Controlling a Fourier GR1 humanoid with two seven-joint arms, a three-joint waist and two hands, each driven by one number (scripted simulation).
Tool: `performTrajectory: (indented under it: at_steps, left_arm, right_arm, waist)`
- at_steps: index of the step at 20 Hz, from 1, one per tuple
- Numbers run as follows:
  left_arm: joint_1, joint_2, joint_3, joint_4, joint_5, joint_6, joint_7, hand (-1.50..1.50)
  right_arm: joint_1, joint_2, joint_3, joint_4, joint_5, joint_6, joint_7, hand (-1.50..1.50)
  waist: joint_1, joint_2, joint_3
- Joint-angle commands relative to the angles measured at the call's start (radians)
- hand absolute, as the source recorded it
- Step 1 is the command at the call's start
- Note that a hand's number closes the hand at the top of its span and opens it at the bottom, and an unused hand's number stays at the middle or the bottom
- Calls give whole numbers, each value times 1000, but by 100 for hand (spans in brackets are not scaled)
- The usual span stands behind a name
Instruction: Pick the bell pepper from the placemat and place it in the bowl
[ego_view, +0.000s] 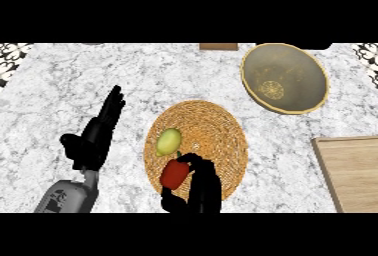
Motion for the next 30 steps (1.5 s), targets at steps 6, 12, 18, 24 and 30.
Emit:
performTrajectory:
  at_steps: [6, 12, 18, 24, 30]
  left_arm:
    - [-24, -23, -35, -2, -10, -14, 8, 0]
    - [-39, -36, -9, 39, -5, -2, 2, 0]
    - [-3, -17, 16, 27, -17, 3, -2, 0]
    - [9, 3, 33, -8, -7, -24, 5, 0]
    - [17, -4, 27, -35, -20, -28, 40, 0]
  right_arm:
    - [-176, -198, 324, -443, -215, 60, -235, 150]
    - [-338, -471, 309, -740, -250, 1, -374, 150]
    - [-415, -737, 145, -922, -360, 59, -419, 150]
    - [-521, -851, -121, -966, -601, 235, -331, 150]
    - [-568, -820, -355, -823, -804, 372, -374, 150]
  waist:
    - [61, 17, 8]
    - [9, 11, 5]
    - [-9, 5, 3]
    - [-3, 3, 3]
    - [-1, 4, 3]
